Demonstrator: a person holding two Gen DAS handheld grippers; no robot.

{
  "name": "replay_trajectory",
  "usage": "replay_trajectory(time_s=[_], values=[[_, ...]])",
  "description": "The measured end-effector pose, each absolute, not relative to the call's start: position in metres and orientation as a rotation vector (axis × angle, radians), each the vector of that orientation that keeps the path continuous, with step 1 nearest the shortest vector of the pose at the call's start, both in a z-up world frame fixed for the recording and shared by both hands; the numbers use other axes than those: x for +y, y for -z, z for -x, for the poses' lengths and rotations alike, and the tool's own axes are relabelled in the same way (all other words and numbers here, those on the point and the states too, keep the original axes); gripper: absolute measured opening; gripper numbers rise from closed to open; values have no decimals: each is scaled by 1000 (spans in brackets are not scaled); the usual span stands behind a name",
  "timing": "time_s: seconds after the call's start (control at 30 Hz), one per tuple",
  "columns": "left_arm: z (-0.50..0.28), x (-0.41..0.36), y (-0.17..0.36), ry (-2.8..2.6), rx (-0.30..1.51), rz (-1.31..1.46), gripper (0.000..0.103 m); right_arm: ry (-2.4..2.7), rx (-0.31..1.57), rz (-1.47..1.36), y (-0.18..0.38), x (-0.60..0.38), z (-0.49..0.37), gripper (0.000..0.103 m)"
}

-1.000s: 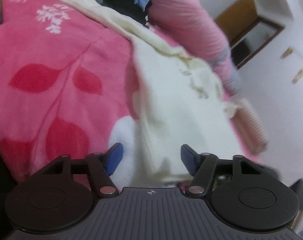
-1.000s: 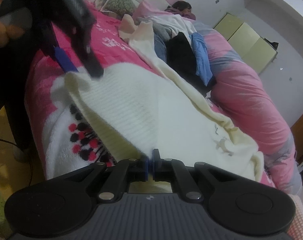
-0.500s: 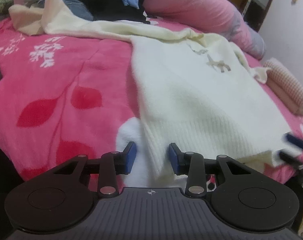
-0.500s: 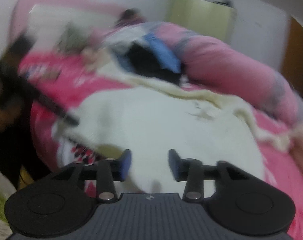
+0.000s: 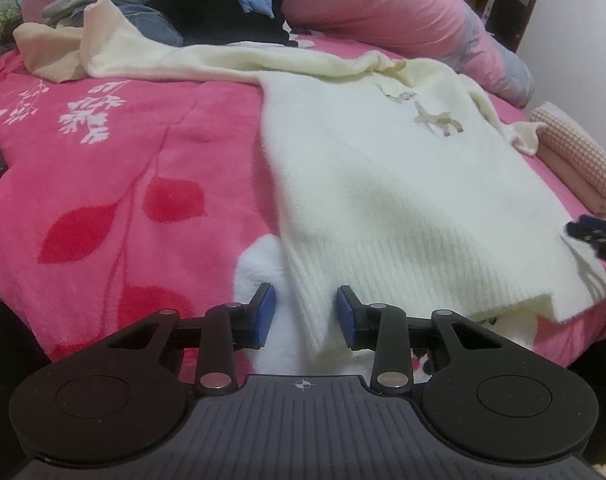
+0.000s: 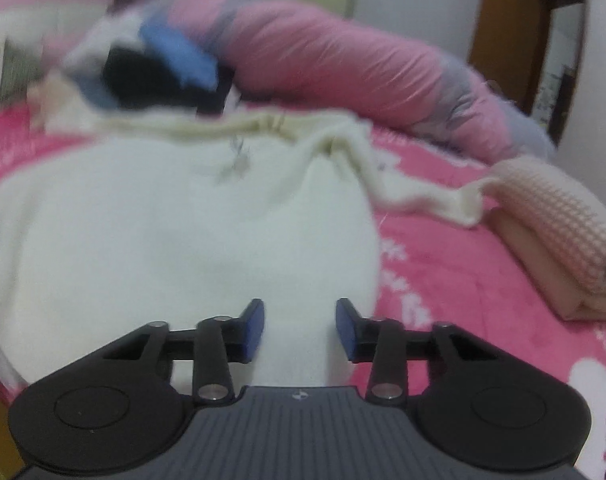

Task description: Fold clothes

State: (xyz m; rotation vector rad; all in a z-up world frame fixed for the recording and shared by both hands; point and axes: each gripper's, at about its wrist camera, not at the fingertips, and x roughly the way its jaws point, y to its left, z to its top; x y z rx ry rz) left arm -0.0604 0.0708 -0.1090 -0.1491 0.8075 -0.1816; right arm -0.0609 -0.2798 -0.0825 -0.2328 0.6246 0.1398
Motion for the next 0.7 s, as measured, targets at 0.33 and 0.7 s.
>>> replay_trajectory(time_s=[0.33,0.7], values=[[60,75,111,230,800,128,34,-87,638,125,79,-306,43,0],[60,78,113,267,787,111,34,-182,750,74,90,-300,1,50]])
